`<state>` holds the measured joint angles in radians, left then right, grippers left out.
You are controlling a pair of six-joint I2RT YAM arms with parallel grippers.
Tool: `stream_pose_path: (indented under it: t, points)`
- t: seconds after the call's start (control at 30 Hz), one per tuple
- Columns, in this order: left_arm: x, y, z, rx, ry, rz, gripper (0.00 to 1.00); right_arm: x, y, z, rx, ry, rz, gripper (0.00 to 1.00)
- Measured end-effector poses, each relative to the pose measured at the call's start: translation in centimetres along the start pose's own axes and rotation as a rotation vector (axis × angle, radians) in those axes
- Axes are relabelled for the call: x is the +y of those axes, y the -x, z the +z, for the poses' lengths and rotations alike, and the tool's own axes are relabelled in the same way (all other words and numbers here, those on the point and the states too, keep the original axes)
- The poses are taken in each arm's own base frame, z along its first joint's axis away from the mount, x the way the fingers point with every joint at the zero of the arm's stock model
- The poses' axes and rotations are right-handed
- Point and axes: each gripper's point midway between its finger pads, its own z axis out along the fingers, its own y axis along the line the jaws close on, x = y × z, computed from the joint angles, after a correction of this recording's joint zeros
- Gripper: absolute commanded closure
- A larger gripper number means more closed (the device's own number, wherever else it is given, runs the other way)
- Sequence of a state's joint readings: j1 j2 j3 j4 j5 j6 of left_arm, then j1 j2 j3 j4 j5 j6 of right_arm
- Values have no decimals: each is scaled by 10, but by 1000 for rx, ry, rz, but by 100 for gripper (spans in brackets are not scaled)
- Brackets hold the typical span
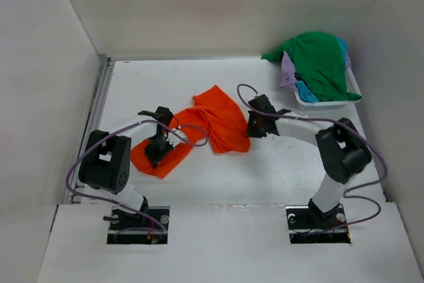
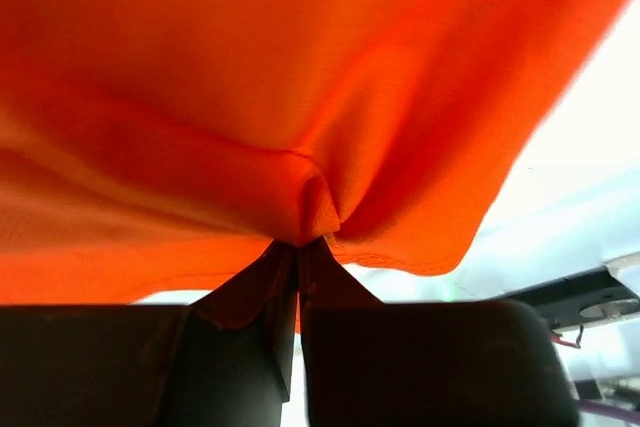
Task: Fold and stack the t-shirts
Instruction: Move the tshirt to the center of the board
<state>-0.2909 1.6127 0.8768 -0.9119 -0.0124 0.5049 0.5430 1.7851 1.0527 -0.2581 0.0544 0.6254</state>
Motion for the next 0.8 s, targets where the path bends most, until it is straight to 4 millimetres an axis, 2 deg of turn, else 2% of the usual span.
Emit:
stream_pose_path:
  t: [0.03,0.07,0.1,0.13,0.2,0.27,0.33,0.37,0.43,0.47,0.5,0.57,0.63,0.67,0.73,0.77,0.8]
  points:
    - [3,0,-1,-10,4,-13,100,-9,-6,-9,3,-19,8,100]
    - [8,1,-1,-25,13,-28,100,-25,-17,-27,15,-48,24,100]
    - [11,1,-2,-36,18,-36,100,-31,-21,-36,18,-60,29,99]
    - [15,2,-4,-46,27,-41,100,-37,-27,-52,21,-70,38,91]
    - [18,4,-10,-71,48,-31,100,-43,-41,-82,48,-72,47,61]
    - [19,7,-15,-95,64,-8,100,-42,-48,-100,68,-60,41,49]
    - [18,10,-20,-115,79,19,100,-41,-53,-116,98,-57,20,45]
    - [17,12,-21,-122,84,35,100,-40,-52,-121,109,-61,8,44]
    - [16,14,-22,-124,88,56,99,-30,-25,-125,101,-72,-29,44]
    - [15,15,-21,-125,90,68,99,-20,-6,-122,77,-60,-41,45]
    - [14,15,-21,-123,90,73,99,3,37,-111,18,-34,-69,44]
    - [15,15,-21,-123,91,73,98,23,81,-88,-25,-25,-106,38]
    - [17,14,-22,-123,94,65,97,51,138,-44,-105,3,-138,34]
    - [17,14,-23,-124,94,63,97,55,154,-21,-128,2,-141,32]
    - [17,13,-25,-130,99,58,97,48,165,14,-120,-26,-138,31]
    - [18,13,-26,-134,102,57,97,37,165,35,-103,-50,-134,31]
    - [18,13,-27,-138,104,55,96,27,159,47,-76,-73,-135,31]
